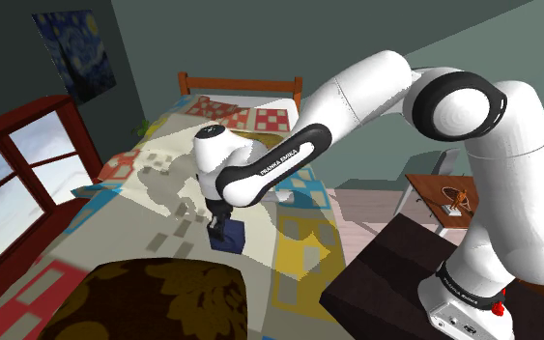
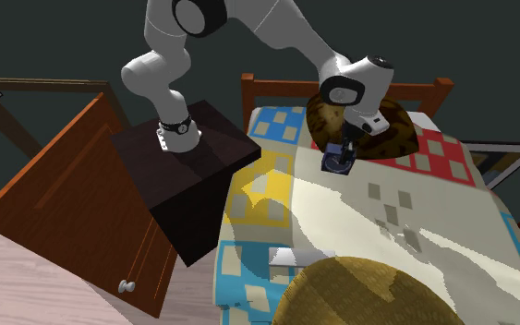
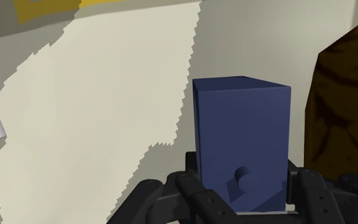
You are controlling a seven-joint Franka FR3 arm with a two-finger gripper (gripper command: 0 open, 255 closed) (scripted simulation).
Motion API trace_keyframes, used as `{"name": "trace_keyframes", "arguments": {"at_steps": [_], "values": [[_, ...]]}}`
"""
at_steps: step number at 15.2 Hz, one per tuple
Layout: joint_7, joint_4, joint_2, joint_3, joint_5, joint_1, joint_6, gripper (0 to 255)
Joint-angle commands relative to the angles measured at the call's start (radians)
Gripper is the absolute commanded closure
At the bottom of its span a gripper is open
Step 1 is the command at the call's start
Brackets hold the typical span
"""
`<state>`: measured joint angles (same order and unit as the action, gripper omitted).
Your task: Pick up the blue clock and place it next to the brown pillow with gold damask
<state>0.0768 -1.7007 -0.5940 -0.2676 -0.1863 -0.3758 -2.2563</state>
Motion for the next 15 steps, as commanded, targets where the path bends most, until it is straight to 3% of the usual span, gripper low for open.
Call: {"name": "trace_keyframes", "arguments": {"at_steps": [1, 15], "values": [[0.005, 0.0, -0.017, 0.003, -0.005, -0.004, -0.018, 255], [0.021, 0.004, -0.118, 0.026, -0.033, -0.02, -0.113, 255]]}}
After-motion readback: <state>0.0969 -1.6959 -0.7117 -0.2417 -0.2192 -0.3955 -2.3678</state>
